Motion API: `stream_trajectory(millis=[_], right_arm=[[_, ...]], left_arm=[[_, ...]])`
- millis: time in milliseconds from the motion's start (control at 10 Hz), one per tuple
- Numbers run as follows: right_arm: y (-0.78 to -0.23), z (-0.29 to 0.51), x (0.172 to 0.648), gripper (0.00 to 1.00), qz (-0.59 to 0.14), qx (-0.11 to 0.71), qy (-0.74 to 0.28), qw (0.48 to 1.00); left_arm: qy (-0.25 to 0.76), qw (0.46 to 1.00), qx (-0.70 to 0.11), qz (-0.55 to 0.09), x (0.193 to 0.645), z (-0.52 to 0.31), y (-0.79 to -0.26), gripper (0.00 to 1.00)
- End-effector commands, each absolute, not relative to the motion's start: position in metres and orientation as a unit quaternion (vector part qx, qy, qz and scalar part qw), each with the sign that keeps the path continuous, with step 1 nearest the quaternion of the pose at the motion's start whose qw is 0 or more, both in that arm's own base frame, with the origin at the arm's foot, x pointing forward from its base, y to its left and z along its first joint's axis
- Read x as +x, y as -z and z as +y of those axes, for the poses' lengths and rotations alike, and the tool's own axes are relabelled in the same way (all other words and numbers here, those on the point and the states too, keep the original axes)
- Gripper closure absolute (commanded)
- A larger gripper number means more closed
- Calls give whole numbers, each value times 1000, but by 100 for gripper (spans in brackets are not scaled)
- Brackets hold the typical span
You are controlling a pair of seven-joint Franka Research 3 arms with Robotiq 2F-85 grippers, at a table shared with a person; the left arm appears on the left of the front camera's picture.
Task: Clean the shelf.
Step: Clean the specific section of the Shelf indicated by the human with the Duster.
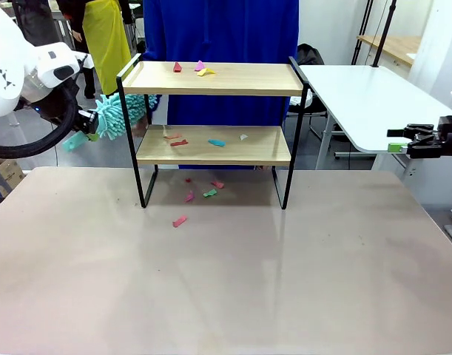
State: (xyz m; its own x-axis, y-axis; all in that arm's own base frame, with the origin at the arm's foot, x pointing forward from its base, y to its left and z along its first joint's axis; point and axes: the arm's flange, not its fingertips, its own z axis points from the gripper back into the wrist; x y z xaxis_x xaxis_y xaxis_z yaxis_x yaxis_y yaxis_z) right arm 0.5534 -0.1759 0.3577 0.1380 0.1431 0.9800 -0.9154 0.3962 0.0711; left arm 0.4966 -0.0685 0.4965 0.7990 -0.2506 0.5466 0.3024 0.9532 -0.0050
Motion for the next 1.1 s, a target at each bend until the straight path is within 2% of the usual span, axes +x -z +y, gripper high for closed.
stream_trajectory(millis=[0, 200, 600, 800, 1000], right_arm=[[-360, -172, 550, 0, -519, 370, -405, 655], [-360, -172, 550, 0, -519, 370, -405, 655], [-360, -172, 550, 0, -519, 370, -405, 655], [-360, -172, 550, 0, -519, 370, -405, 655], [-360, -172, 550, 0, -519, 370, -405, 655]], left_arm=[[158, 949, -37, -270, 478, -32, -500, 87], [207, 947, -22, -245, 449, 2, -517, 87], [363, 915, 121, -126, 368, 53, -566, 87], [463, 875, 111, -87, 340, 61, -593, 87], [584, 804, 105, -42, 318, 51, -609, 87]])
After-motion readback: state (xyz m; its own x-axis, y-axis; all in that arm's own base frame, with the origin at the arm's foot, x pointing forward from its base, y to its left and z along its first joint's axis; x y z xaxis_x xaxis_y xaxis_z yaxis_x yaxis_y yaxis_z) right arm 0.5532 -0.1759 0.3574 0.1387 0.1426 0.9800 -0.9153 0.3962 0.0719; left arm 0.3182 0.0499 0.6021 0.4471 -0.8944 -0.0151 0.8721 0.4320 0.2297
